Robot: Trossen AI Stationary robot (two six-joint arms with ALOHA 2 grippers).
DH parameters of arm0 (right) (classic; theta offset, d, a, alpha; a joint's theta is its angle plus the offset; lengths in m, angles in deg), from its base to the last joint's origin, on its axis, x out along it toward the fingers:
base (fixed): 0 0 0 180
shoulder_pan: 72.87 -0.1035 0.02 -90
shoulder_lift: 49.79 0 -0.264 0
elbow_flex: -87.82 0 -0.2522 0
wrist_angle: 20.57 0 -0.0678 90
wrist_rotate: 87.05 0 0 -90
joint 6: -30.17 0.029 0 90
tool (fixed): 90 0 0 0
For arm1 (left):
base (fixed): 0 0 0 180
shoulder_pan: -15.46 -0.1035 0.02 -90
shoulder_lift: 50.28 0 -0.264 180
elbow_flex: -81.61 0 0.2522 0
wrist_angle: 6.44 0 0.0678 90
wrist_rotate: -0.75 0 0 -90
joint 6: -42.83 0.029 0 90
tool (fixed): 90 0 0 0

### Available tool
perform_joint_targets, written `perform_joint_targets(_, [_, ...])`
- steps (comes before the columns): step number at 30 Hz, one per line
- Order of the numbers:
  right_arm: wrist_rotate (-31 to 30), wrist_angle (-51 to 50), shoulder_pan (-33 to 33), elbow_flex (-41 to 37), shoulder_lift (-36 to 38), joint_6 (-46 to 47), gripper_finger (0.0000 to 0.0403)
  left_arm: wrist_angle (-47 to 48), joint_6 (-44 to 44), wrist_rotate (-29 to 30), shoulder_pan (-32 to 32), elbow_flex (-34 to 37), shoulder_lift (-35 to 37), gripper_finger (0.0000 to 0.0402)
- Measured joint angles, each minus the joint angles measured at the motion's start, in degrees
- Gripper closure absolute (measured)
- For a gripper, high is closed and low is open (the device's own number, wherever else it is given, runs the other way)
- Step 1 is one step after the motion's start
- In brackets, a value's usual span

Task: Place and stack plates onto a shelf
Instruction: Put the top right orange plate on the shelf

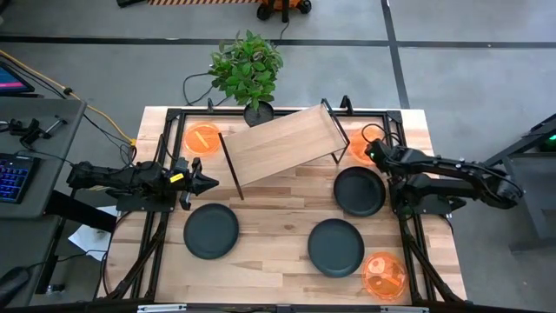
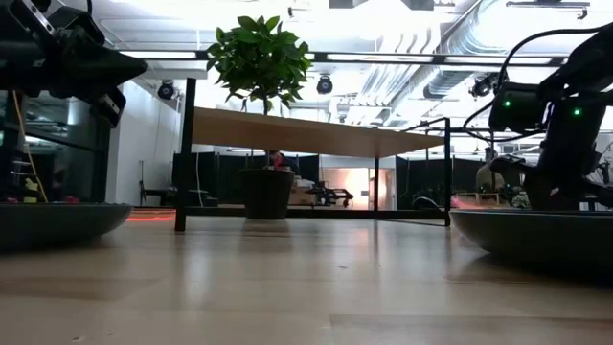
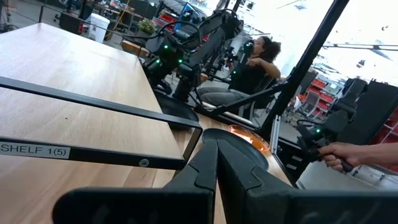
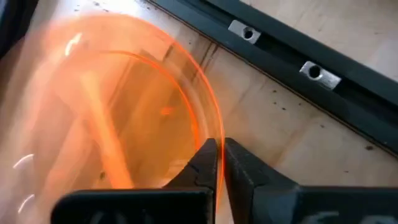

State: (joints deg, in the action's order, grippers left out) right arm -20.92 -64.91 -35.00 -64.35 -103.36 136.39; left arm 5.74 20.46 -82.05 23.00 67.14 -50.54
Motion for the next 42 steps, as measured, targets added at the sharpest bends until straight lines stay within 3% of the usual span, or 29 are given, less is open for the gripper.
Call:
perform_joint_targets(17, [-8.2, 2.9, 0.0, 0.0, 19.7, -4.2, 0.0403, 0.0, 0.0, 0.0, 0.0, 0.0, 0.0, 0.0401])
perform_joint_targets(28, [-11.9, 5.5, 0.0, 0.0, 27.9, -7.4, 0.0403, 0.0, 0.0, 0.0, 0.0, 0.0, 0.0, 0.0401])
perform_joint_targets(31, [-11.0, 3.7, 0.0, 0.1, 28.3, -7.7, 0.0403, 0.0, 0.0, 0.0, 0.0, 0.0, 0.0, 0.0401])
perform_joint_targets(37, [-3.4, -2.2, 0.0, 0.1, 27.6, -11.3, 0.0403, 0.0, 0.0, 0.0, 0.0, 0.0, 0.0, 0.0401])
perform_joint_targets(42, [-2.4, -3.6, 0.0, 0.1, 27.2, -14.5, 0.0400, 0.0, 0.0, 0.0, 0.0, 0.0, 0.0, 0.0401])
